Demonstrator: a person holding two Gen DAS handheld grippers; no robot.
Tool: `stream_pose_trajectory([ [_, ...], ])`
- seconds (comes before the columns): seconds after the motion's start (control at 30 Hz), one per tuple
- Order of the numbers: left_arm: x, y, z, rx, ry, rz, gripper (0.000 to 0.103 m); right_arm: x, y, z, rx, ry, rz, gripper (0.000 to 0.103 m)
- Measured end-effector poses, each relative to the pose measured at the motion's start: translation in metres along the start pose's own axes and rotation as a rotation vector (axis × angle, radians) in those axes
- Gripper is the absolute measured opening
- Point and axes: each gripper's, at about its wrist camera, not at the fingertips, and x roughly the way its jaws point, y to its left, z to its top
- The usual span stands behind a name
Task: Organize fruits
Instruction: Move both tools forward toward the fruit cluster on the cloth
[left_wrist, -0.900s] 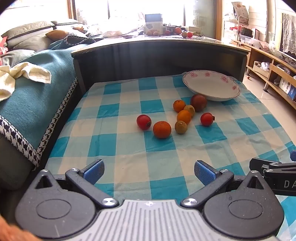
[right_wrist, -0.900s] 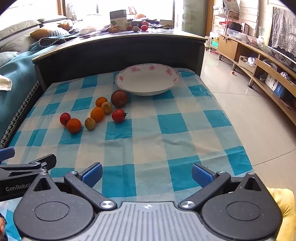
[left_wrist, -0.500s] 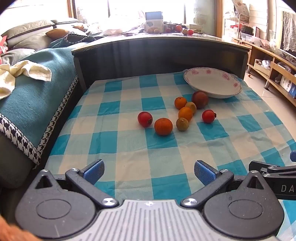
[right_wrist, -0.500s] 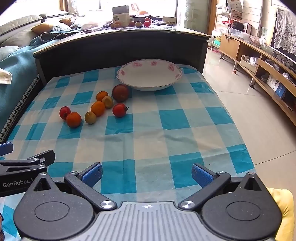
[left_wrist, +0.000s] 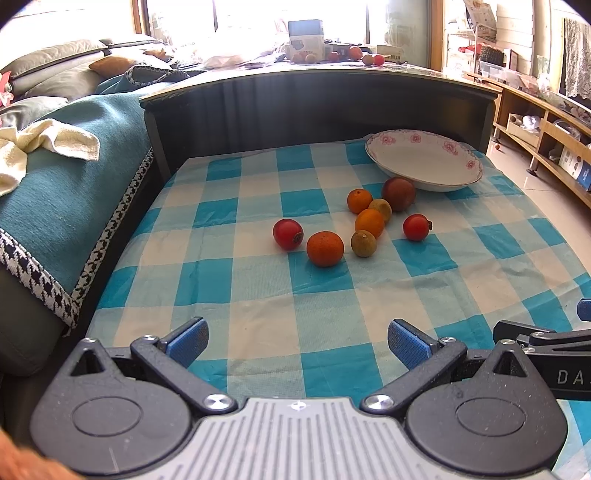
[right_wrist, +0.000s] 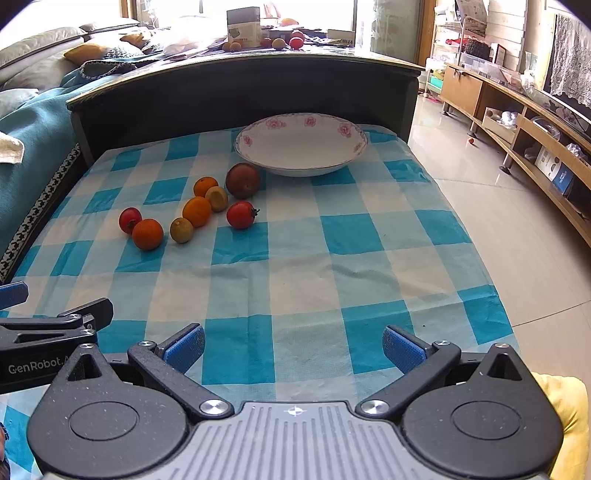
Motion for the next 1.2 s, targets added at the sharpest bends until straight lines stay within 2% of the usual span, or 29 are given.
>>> stream_pose_trajectory([
  [0.9, 0.015, 0.011, 0.004, -0.011, -0.003, 0.028, 0.103, 0.019, 0.011, 0.010, -0.006, 0.030, 0.044, 0.095],
  [1.2, 0.025, 0.014, 0.013, 0.078, -0.038, 0.067, 0.103, 0.033, 0.023, 0.023, -0.067, 0.041, 0.076, 0.090],
])
